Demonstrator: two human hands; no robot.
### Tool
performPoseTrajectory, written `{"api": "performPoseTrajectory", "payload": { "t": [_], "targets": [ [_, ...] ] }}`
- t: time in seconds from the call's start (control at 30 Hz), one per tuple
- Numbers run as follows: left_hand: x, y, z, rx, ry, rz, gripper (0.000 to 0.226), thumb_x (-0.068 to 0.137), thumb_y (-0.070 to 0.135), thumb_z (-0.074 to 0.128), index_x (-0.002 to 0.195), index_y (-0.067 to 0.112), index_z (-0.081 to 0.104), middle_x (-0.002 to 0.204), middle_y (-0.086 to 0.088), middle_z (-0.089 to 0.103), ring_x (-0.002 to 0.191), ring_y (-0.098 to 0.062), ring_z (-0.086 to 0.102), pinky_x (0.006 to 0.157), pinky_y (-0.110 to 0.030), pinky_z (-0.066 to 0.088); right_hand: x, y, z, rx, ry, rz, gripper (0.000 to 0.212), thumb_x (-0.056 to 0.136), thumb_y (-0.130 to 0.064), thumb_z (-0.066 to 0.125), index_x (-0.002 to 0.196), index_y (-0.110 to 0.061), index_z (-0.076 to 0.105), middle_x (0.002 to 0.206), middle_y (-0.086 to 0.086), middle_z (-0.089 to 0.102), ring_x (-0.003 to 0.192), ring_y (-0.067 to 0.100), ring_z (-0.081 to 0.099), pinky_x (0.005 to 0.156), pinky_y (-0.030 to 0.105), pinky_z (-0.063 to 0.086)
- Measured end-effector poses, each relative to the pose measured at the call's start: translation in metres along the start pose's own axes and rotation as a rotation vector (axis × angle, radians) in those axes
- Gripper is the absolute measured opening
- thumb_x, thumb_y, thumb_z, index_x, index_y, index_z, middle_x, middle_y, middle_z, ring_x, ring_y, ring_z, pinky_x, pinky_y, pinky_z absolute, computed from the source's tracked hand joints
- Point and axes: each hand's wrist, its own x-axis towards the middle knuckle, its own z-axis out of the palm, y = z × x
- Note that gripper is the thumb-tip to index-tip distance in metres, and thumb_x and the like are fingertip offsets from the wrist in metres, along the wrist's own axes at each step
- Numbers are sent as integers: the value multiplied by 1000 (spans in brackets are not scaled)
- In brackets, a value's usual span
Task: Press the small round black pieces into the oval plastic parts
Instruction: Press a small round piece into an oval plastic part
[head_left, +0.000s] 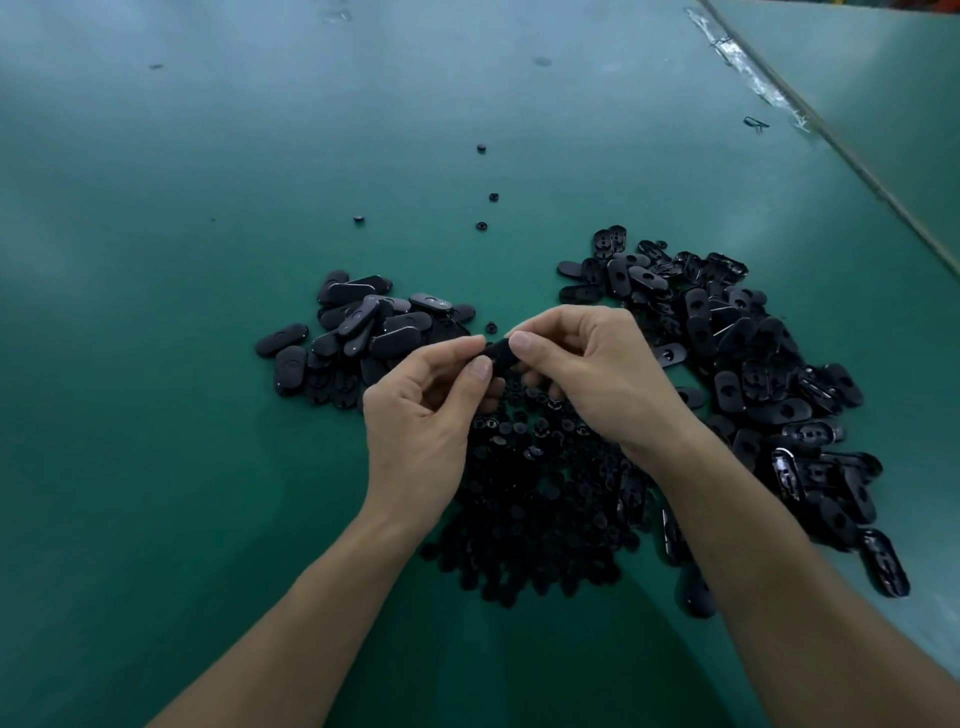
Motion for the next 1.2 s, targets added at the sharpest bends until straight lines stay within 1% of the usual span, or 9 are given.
{"api": "performPoseTrajectory", "payload": {
  "t": [0.17, 0.27, 0.4, 0.5, 0.67, 0.87, 0.97, 1.1, 1.2],
  "targets": [
    [0, -2, -3, 118, -36, 44, 21, 88, 20, 77, 108, 28, 73, 75, 2, 72, 68, -11, 69, 66, -19, 54, 0, -4, 0, 69, -31, -89, 10, 88, -10, 75, 91, -19, 75, 82, -1, 76, 77, 11, 72, 72, 24, 57],
    [0, -5, -1, 165, -38, 71, 23, 87, 24, 79, 108, 32, 74, 68, 12, 61, 62, -5, 56, 61, -18, 49, 0, -7, 1, 103, -42, -125, 14, 89, -5, 72, 92, -19, 73, 85, 0, 77, 80, 10, 73, 69, 17, 53],
    [0, -5, -3, 124, -23, 101, 15, 88, 26, 77, 101, 34, 74, 80, 7, 72, 72, -8, 65, 71, -18, 52, 3, -2, -4, -248, 95, -117, 10, 90, -12, 72, 97, -19, 75, 85, -10, 73, 80, 0, 69, 75, 13, 53],
    [0, -4, -2, 70, -46, 97, 9, 91, 28, 71, 100, 28, 75, 82, 3, 75, 71, -7, 67, 70, -17, 51, 0, 4, -8, -483, 75, -63, 10, 88, -18, 75, 98, -19, 76, 82, -13, 69, 76, -4, 64, 72, 7, 49],
    [0, -3, -3, 25, -13, 79, 5, 93, 20, 71, 96, 25, 72, 80, 3, 73, 69, -10, 66, 65, -23, 55, -6, 9, -6, -657, -14, 27, 10, 86, -32, 78, 92, -26, 73, 82, -12, 65, 79, 7, 63, 78, 32, 56],
    [0, -4, -3, -56, 24, 28, 8, 93, 9, 71, 99, 14, 69, 80, -2, 74, 72, -17, 73, 68, -24, 58, -5, 6, -1, -661, -36, 40, 4, 92, -28, 71, 91, -24, 71, 87, -9, 65, 84, 12, 62, 83, 37, 55],
    [1, -5, -1, -78, 61, -2, 15, 92, 8, 71, 105, 15, 70, 82, -2, 74, 73, -18, 74, 69, -25, 59, -5, 4, -1, -633, -48, 44, 6, 97, -27, 64, 92, -23, 66, 89, -8, 62, 85, 12, 59, 79, 32, 51],
    [1, -5, -1, -86, 51, -10, 11, 93, 8, 70, 103, 13, 69, 84, -5, 76, 78, -21, 75, 72, -25, 59, -6, 2, -3, -505, 19, 2, 6, 100, -20, 59, 93, -21, 59, 82, -9, 60, 74, 3, 55, 63, 13, 42],
    [1, -5, -3, -88, 60, -7, 9, 94, 7, 70, 101, 11, 67, 89, -6, 76, 84, -24, 76, 74, -26, 60, -6, -1, -3, -428, 53, -58, 12, 99, -17, 59, 110, -21, 63, 77, -11, 61, 74, -3, 57, 66, 5, 41]
  ]
}}
